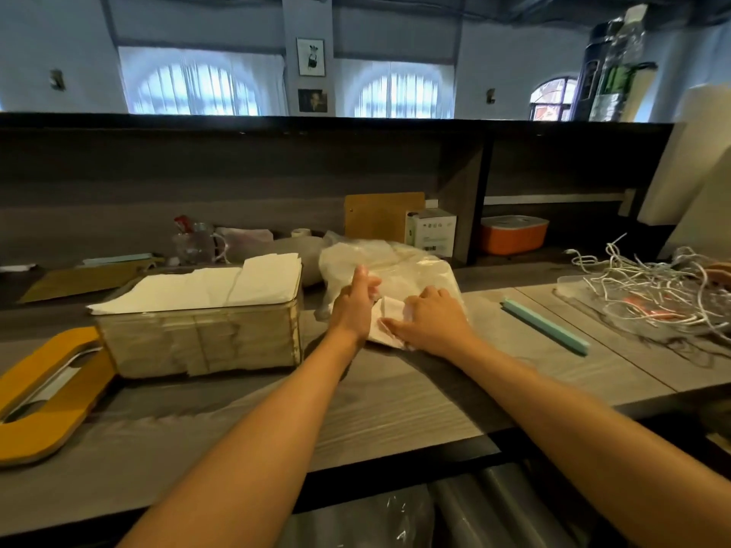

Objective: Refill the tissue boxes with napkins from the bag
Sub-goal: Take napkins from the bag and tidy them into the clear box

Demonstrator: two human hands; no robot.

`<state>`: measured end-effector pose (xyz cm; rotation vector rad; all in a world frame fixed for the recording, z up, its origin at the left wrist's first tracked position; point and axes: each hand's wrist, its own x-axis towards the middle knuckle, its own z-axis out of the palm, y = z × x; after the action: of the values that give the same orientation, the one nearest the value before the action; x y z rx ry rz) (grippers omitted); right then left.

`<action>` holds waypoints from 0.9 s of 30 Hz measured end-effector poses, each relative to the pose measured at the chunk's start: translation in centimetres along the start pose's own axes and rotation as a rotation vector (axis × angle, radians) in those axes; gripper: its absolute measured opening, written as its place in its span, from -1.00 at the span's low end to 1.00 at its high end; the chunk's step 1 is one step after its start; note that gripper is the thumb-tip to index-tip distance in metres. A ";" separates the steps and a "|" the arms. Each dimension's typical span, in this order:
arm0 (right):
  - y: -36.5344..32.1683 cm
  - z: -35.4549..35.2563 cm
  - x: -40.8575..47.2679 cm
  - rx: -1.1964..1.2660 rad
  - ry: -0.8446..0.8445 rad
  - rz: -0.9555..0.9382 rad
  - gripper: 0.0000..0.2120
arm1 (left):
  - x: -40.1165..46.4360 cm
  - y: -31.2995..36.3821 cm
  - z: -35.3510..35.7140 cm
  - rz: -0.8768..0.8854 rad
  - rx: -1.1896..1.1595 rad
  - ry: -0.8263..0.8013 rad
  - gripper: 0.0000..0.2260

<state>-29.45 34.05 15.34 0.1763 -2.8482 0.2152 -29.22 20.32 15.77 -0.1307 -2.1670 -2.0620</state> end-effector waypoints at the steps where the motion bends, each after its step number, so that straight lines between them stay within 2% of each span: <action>1: 0.1 0.0 0.0 0.042 0.009 -0.014 -0.40 | 0.0 0.0 0.0 0.000 -0.004 0.008 -0.47; 6: 0.6 0.0 -0.2 0.314 0.069 -0.061 -0.72 | -0.6 0.0 0.1 -0.011 0.002 0.029 -0.46; 12: 1.3 -1.4 -1.1 0.755 0.265 0.028 -0.78 | -1.8 0.9 -0.4 -0.050 0.108 0.076 -0.43; 18: 1.5 -3.0 -0.5 0.905 0.250 0.063 -0.91 | -1.7 1.2 -0.2 -0.008 0.166 0.073 -0.50; 20: 1.0 -3.9 0.1 1.023 0.258 0.098 -0.94 | -1.2 0.9 -0.3 -0.023 0.124 0.106 -0.44; 22: 0.5 -5.2 0.9 1.203 0.212 0.161 -0.92 | -0.6 0.3 -0.5 -0.040 0.020 0.132 -0.41; 24: 0.3 -6.7 1.6 1.401 0.101 0.197 -0.79 | -0.5 0.0 -0.6 -0.016 -0.128 0.165 -0.52; 27: 0.5 -7.0 2.3 1.685 -0.062 0.126 -0.67 | -0.5 0.1 -0.8 0.086 -0.210 0.198 -0.52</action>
<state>-29.88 35.41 22.58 0.2851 -1.8834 2.4580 -28.73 19.59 15.81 -0.0400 -1.7988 -2.1481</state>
